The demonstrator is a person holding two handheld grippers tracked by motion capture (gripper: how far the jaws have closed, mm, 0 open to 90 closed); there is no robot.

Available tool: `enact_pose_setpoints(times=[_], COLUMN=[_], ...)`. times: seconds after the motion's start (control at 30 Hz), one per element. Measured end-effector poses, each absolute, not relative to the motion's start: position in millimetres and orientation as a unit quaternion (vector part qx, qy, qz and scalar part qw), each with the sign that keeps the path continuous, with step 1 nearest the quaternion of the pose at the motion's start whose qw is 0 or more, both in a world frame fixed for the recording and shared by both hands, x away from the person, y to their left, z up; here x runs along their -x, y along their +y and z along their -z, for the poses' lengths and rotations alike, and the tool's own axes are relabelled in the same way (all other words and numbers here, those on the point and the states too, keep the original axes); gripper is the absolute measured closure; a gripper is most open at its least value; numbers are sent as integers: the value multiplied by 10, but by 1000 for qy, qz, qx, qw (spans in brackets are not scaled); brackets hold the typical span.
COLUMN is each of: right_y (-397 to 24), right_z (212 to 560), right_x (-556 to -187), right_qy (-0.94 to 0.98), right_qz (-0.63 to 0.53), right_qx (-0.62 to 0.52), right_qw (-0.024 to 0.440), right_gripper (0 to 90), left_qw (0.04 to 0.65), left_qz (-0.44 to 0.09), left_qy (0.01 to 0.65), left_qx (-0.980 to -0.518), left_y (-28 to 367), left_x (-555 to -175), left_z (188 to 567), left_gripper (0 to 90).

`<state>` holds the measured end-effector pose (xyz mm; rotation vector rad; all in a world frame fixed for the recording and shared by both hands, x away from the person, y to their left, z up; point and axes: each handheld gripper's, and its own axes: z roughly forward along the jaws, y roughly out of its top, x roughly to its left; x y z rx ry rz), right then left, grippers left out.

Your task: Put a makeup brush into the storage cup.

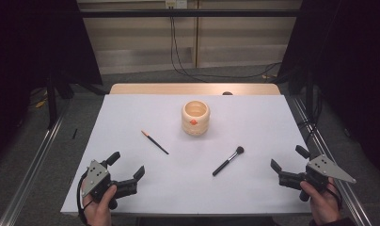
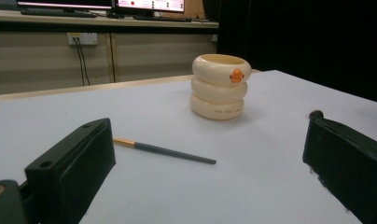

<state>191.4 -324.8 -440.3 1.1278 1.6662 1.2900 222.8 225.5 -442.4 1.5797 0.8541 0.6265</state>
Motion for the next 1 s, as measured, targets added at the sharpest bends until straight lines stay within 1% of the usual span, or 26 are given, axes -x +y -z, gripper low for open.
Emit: enact_pose_setpoints(times=[0.1, 0.17, 0.27, 0.47, 0.53, 0.6, 0.67, 0.8, 0.87, 1.0], right_y=[-3238, -3244, -3260, -3266, -3263, -3245, -3228, -3211, -3210, -3207], right_z=[4416, 4419, 4420, 4419, 4417, 4418, 4418, 4414, 4406, 4406], right_x=[-1928, -1934, -1937, -1970, -1971, -1974, -1974, -1963, -1954, -1949], right_qy=[651, 649, 649, 651, 653, 653, 658, 655, 659, 659], right_qz=[-502, -500, -501, -500, -501, -502, -503, -504, -511, -511], right_qx=[-439, -444, -443, -441, -437, -437, -434, -434, -426, -426], right_qw=[363, 363, 362, 362, 363, 363, 355, 360, 352, 353], right_gripper=[1, 2, 2, 2, 2, 2, 2, 2, 1, 1], left_qw=[578, 579, 583, 577, 578, 580, 580, 580, 578, 575], left_qz=[-272, -263, -261, -265, -262, -248, -251, -248, -244, -251], left_qy=[374, 370, 360, 362, 363, 368, 369, 362, 362, 361], left_qx=[-672, -678, -680, -682, -682, -683, -682, -686, -689, -690], left_y=[2259, 2251, 2261, 2268, 2268, 2272, 2271, 2272, 2260, 2243], left_x=[-2233, -2238, -2241, -2220, -2216, -2221, -2218, -2222, -2222, -2219], left_z=[4426, 4423, 4417, 4411, 4411, 4407, 4403, 4389, 4390, 4370], left_gripper=[21, 21, 21, 19, 18, 18, 18, 18, 18, 18])
